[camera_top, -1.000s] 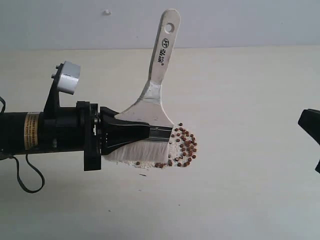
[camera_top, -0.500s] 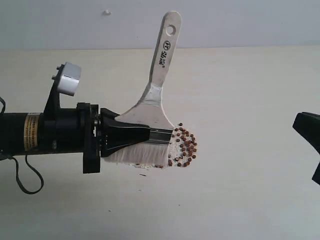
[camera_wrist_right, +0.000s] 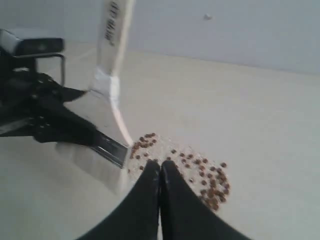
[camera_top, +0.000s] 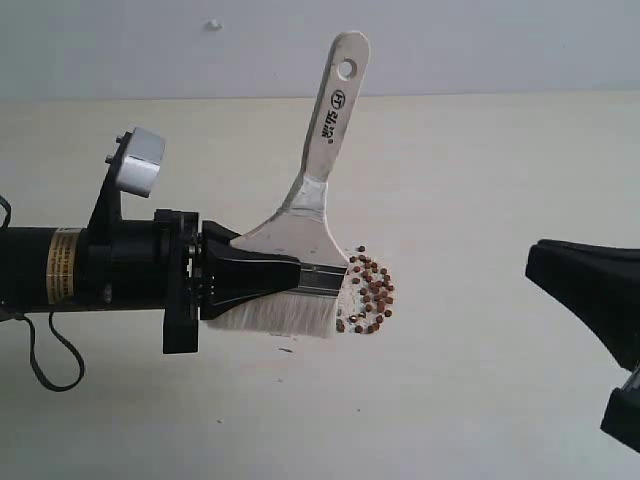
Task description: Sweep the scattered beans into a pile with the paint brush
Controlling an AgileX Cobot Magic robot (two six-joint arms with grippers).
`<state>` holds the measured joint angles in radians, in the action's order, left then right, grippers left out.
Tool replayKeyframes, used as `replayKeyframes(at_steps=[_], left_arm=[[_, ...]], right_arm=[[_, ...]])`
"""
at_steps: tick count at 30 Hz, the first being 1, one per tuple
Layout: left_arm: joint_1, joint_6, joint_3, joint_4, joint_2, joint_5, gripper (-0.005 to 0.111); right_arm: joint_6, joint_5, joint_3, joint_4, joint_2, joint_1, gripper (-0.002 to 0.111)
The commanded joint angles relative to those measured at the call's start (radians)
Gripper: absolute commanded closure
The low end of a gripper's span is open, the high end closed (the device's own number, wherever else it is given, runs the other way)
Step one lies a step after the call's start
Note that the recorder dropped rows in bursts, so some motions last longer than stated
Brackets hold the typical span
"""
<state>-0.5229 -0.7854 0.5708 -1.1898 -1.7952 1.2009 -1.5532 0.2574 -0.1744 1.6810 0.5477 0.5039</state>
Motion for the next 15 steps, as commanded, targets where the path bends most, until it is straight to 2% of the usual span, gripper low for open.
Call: replayKeyframes(at_steps=[1, 3, 5, 8, 11, 13, 15], left_arm=[[0.003, -0.001, -0.001, 0.002, 0.008, 0.02, 0.107], [0.003, -0.003, -0.001, 0.0, 0.008, 0.02, 0.107], [0.003, -0.003, -0.001, 0.0, 0.008, 0.02, 0.107], [0.003, -0.003, -0.001, 0.0, 0.008, 0.02, 0.107], [0.003, -0.008, -0.001, 0.0, 0.008, 0.02, 0.107], [0.003, -0.008, -0.001, 0.0, 0.008, 0.02, 0.107], [0.003, -0.008, -0.001, 0.0, 0.008, 0.02, 0.107]], right_arm=[[-0.224, 0.272, -0.042, 0.063, 0.04, -0.003, 0.108], [-0.28, 0.378, -0.042, 0.063, 0.056, -0.003, 0.108], [-0.284, 0.38, -0.042, 0.063, 0.064, -0.003, 0.108], [-0.293, 0.265, -0.042, 0.063, 0.064, -0.003, 0.108], [-0.168, 0.02, -0.042, 0.063, 0.065, -0.003, 0.108], [-0.084, -0.029, -0.042, 0.063, 0.066, -0.003, 0.108], [-0.081, -0.02, -0.042, 0.063, 0.068, -0.003, 0.108]])
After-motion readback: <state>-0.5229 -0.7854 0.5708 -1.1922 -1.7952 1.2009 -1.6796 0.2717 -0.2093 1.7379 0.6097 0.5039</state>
